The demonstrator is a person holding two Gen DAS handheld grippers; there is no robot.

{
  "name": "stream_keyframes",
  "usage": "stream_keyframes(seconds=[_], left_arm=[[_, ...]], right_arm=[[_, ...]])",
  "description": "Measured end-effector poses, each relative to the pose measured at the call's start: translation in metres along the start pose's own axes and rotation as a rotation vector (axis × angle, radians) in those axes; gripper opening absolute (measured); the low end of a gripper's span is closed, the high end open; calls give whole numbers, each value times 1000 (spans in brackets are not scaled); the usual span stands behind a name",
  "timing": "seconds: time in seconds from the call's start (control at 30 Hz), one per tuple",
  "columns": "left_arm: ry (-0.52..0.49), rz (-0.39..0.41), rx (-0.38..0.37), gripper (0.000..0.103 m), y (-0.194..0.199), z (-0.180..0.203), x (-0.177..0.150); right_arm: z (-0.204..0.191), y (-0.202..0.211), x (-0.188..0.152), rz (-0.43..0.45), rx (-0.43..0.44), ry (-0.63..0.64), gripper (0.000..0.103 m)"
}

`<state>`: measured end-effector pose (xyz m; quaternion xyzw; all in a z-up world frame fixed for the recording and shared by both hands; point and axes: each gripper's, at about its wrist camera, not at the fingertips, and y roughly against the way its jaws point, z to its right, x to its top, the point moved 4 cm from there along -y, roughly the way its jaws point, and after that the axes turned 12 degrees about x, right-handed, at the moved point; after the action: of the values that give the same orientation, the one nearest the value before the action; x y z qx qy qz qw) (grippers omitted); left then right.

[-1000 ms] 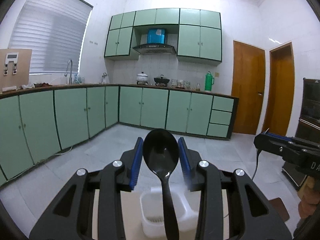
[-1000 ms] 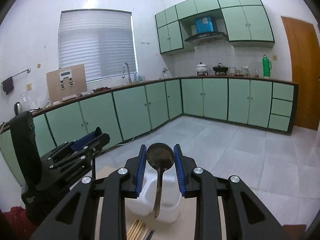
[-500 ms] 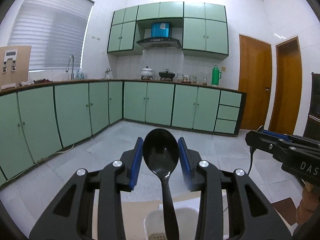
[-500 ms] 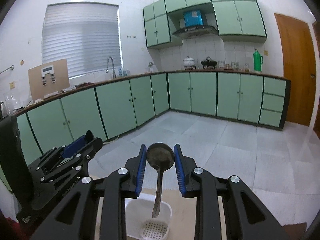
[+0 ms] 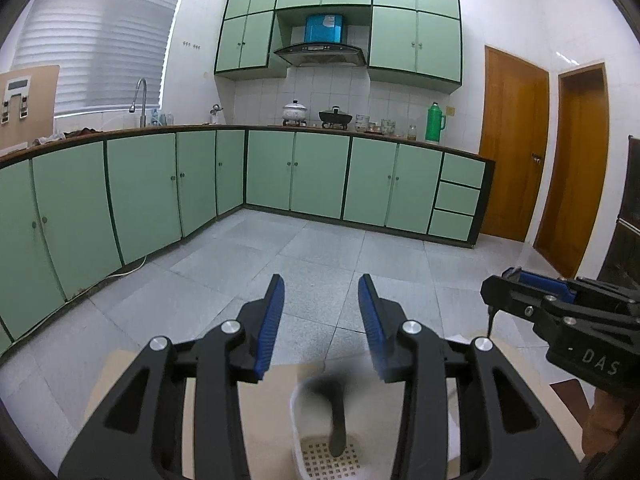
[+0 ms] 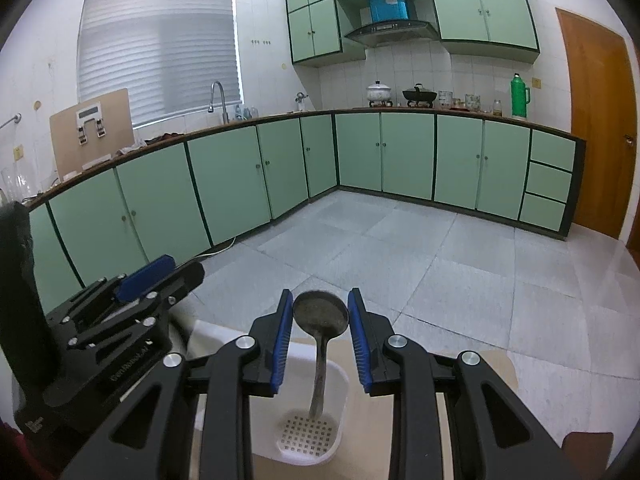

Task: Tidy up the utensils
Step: 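Lower both spoons into the holder and open both tools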

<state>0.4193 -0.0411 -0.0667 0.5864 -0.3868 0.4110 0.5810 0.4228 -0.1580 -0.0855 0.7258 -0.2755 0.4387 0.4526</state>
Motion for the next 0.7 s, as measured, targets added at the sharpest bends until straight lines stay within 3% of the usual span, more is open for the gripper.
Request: stream_keyframes(seconds=[0.1, 0.43, 0.7], left_arm=[[-7, 3, 6, 42, 5, -1, 0], [-16, 0, 47, 59, 54, -13, -12], [-31, -140, 55, 69, 113, -27, -74]], right_arm=[[-1, 2, -2, 6, -5, 0, 28], [-15, 41, -15, 46, -5, -27, 43], [-31, 92, -94, -34, -15, -106, 54]])
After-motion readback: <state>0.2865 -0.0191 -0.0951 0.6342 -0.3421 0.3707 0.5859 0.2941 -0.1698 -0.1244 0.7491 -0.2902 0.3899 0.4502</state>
